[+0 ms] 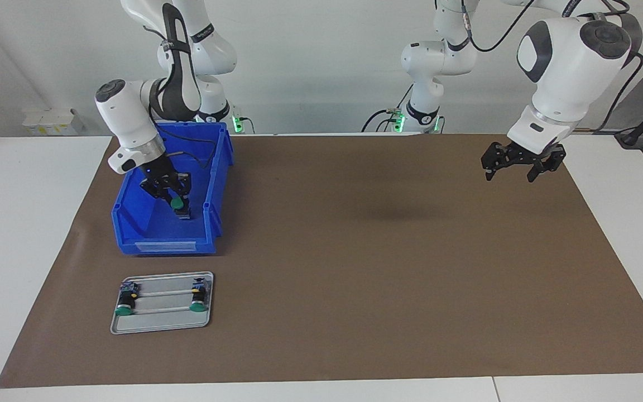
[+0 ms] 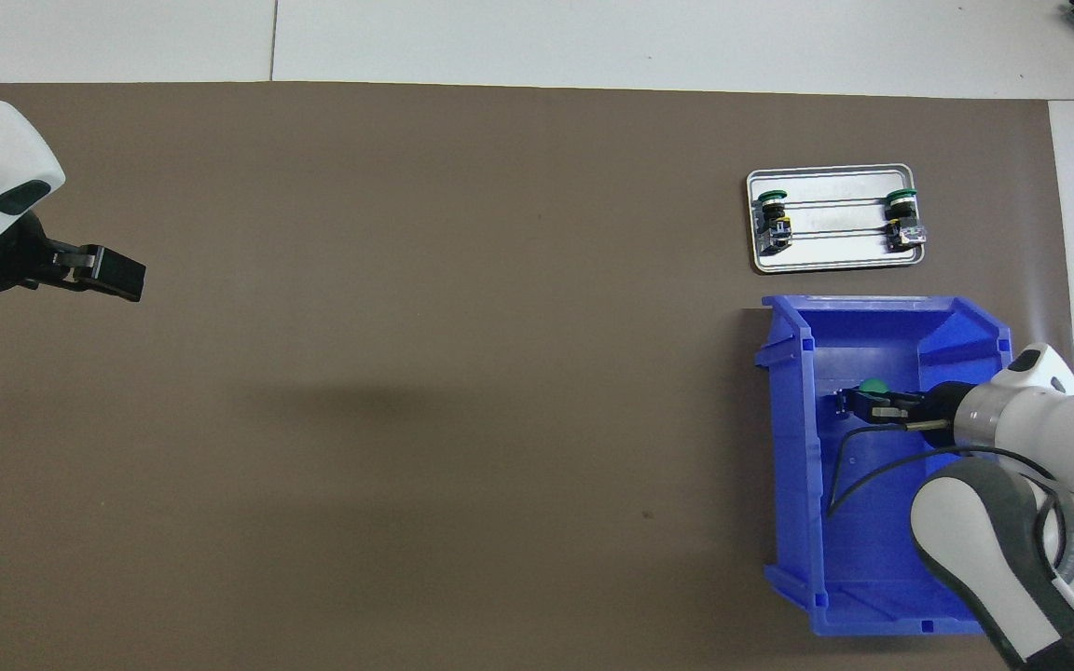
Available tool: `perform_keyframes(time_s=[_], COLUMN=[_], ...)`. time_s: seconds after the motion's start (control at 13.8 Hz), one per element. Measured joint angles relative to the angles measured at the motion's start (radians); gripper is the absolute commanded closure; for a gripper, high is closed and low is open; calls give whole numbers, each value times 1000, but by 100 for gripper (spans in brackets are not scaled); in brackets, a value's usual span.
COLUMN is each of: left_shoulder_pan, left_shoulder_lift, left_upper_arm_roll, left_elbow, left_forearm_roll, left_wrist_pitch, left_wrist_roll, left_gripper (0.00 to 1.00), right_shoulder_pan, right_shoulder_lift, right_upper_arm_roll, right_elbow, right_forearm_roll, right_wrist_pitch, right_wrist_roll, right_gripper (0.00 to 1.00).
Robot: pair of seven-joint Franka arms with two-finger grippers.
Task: Place and press button with both arms
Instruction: 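Lower the button into the blue bin and open the right gripper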
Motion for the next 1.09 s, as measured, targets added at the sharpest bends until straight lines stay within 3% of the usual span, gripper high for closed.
perform_keyframes(time_s=[0.51, 1.09], left_shoulder_pan=[46, 44], left_shoulder_lift=[-8, -7], left_upper_arm_roll=[4, -19], left_elbow=[29, 66], left_forearm_roll=[0, 0], left_wrist_pitch=[-23, -41], left_wrist_roll=[1, 1], left_gripper=[0, 0], right_shoulder_pan=[11, 41], right_shoulder_lift=[-4, 8], right_upper_arm_roll=[2, 12], right_elbow=[112, 384], right_forearm_roll=[-7, -277], right_wrist_pitch=[-60, -367], right_wrist_roll=[87, 356], right_gripper=[0, 0])
